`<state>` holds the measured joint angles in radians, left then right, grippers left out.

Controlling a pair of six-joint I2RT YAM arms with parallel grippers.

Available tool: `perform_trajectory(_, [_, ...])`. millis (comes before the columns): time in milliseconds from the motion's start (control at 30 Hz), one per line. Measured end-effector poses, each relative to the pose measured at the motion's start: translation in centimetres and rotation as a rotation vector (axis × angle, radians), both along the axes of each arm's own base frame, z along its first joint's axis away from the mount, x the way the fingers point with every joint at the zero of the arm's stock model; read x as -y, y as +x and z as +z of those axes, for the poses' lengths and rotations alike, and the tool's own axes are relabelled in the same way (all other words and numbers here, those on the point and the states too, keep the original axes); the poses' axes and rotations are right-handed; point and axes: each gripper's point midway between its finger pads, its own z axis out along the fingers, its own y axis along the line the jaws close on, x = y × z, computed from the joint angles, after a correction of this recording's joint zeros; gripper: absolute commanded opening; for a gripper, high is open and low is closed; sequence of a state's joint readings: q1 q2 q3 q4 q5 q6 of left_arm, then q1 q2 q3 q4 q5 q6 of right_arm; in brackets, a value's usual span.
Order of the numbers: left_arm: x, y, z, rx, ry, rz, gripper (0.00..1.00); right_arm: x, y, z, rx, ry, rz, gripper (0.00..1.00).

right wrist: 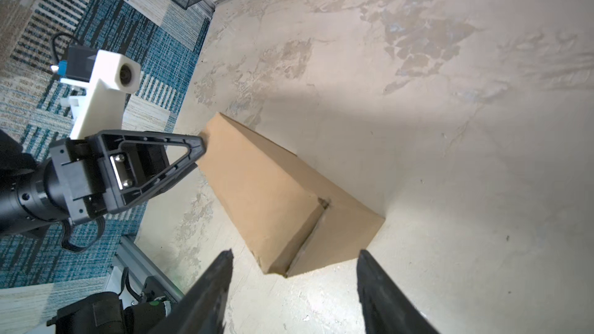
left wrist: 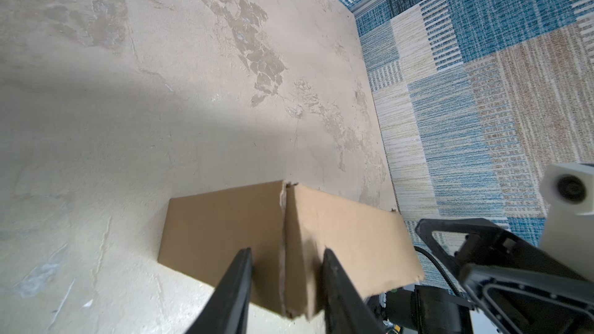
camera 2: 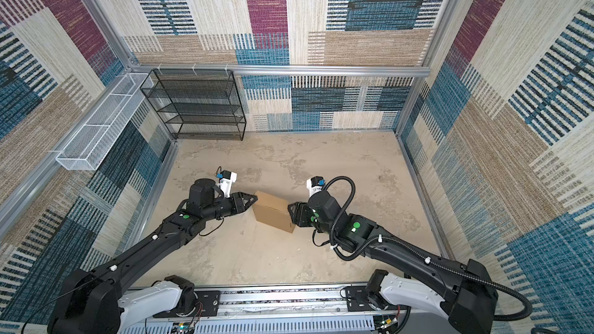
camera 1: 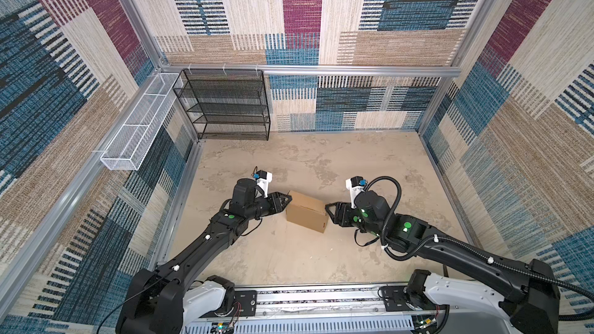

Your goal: Fold the paper box

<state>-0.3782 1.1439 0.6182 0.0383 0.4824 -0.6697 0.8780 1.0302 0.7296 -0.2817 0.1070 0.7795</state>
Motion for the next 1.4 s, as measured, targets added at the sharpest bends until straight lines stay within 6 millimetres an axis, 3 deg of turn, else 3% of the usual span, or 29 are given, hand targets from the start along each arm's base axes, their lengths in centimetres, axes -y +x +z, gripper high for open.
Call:
perform_trajectory(167, [0.0, -0.1, -0.1, 0.004, 0.001, 0.000, 0.39, 0.3, 0.0, -1.4, -0.042, 0.038, -0.028, 0.58])
perform_trajectory(467, [0.1, -0.3, 0.0, 0.004, -0.003, 0.000, 0.39, -0.9, 0.9, -0.8, -0.027, 0.077, -0.022, 0.55])
perform_trajectory(800, [0.4, -0.3, -0.1, 0.002, -0.004, -0.007, 0.40, -1.1, 0.2, -2.7, -0.057, 0.102, -0.005, 0.47])
perform_trajectory(1133, [0.5, -0.2, -0.4, 0.001, 0.005, 0.001, 0.48, -1.3, 0.3, -3.0, -0.048, 0.151, -0.010, 0.33])
perform_trajectory(1400, [0.2, -0.8, -0.2, -0.027, 0.025, 0.000, 0.54, -0.9, 0.8, -2.8, -0.039, 0.154, -0.027, 0.32])
